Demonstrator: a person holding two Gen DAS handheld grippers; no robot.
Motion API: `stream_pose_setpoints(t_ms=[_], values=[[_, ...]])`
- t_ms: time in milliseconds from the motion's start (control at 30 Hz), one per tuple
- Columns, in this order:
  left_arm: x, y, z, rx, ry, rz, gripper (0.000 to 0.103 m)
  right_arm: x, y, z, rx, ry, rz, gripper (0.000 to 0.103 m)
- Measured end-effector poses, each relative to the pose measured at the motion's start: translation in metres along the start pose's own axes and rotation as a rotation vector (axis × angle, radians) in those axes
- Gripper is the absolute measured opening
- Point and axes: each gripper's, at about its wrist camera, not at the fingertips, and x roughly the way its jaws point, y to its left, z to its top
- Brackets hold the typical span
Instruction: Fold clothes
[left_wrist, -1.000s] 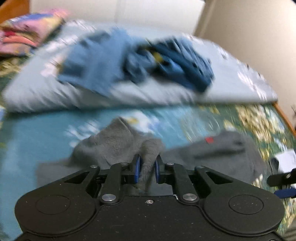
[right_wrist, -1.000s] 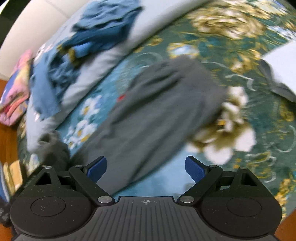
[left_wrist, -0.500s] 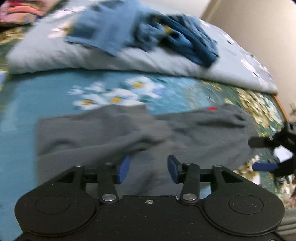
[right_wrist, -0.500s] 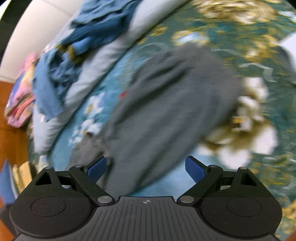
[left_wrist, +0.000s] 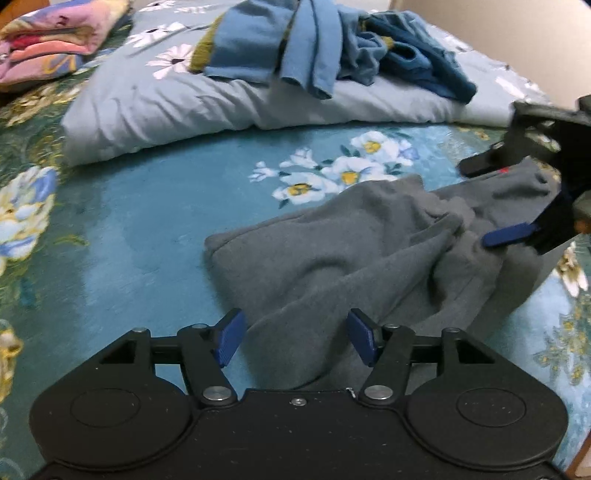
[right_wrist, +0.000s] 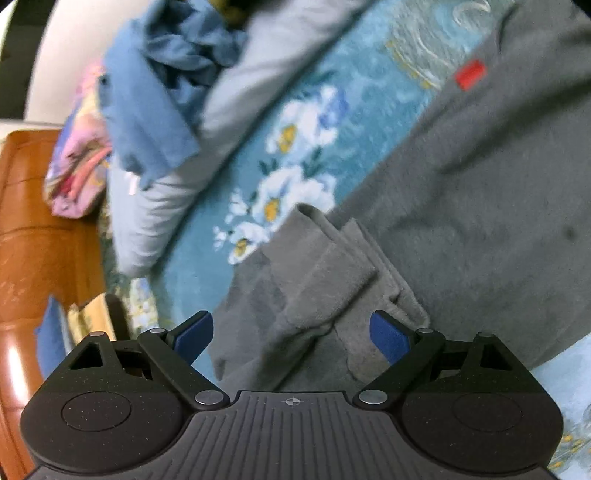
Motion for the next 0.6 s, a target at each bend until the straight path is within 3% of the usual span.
stream_pose_setpoints(t_ms=[67, 200, 300, 367, 433, 467, 533, 600], values=[[0.006, 0.002, 0.001, 0.030, 0.006, -0.034, 0.065, 0.014, 0.007, 0.000, 0.021, 0.012, 0.008, 0.091], [0.017, 0.006, 0.004, 0.091, 0.019, -0.103, 0.066, 0.027, 0.012, -0.002, 0.044, -0.006, -0.003, 0.066], [0.026, 0.009, 0.006, 0.137, 0.029, -0.154, 0.065, 0.033, 0.014, -0.002, 0.041, -0.043, -0.038, 0.053], [0.029, 0.012, 0.007, 0.118, 0.041, -0.184, 0.061, 0.036, 0.013, -0.001, 0.049, -0.057, -0.068, 0.040], [0.029, 0.014, 0.007, 0.107, 0.044, -0.204, 0.042, 0.034, 0.010, -0.002, 0.056, -0.081, -0.069, 0.016], [0.028, 0.015, 0.007, 0.110, 0.046, -0.203, 0.038, 0.032, 0.010, -0.003, 0.055, -0.093, -0.054, 0.010], [0.024, 0.017, 0.006, 0.120, 0.052, -0.202, 0.019, 0.024, 0.016, -0.006, 0.010, -0.119, -0.028, 0.006], [0.017, 0.019, 0.004, 0.129, 0.053, -0.210, 0.014, 0.012, 0.028, -0.011, -0.063, -0.151, -0.012, 0.005]])
